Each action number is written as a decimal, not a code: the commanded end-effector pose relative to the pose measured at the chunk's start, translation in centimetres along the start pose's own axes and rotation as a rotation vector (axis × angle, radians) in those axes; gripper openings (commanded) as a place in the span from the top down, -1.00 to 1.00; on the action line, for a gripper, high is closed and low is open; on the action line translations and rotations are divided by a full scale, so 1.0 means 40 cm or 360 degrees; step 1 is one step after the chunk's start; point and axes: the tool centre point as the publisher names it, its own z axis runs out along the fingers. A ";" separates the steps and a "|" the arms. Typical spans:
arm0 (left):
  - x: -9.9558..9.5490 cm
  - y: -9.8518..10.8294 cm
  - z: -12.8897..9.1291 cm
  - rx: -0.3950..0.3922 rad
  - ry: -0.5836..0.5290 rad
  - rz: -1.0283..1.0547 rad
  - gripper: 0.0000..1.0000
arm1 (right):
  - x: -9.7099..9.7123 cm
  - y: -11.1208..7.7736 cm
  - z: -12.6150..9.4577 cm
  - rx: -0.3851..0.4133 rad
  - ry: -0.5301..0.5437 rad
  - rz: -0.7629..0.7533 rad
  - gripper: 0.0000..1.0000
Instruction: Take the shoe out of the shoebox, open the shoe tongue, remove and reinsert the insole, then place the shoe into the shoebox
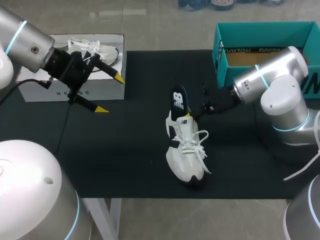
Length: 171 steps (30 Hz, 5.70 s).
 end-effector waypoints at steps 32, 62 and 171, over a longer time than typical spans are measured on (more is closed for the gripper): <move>0.000 -0.001 -0.001 -0.0003 0.0004 0.0001 -1.00 | -0.008 0.080 -0.028 -0.0087 -0.0072 -0.0090 1.00; 0.000 -0.001 -0.001 -0.0003 0.0004 0.0001 -1.00 | -0.011 0.044 -0.004 -0.0099 -0.0073 0.0003 0.43; 0.000 -0.001 -0.001 -0.0003 0.0004 0.0001 -1.00 | 0.055 0.133 -0.026 0.0173 -0.1041 0.0426 1.00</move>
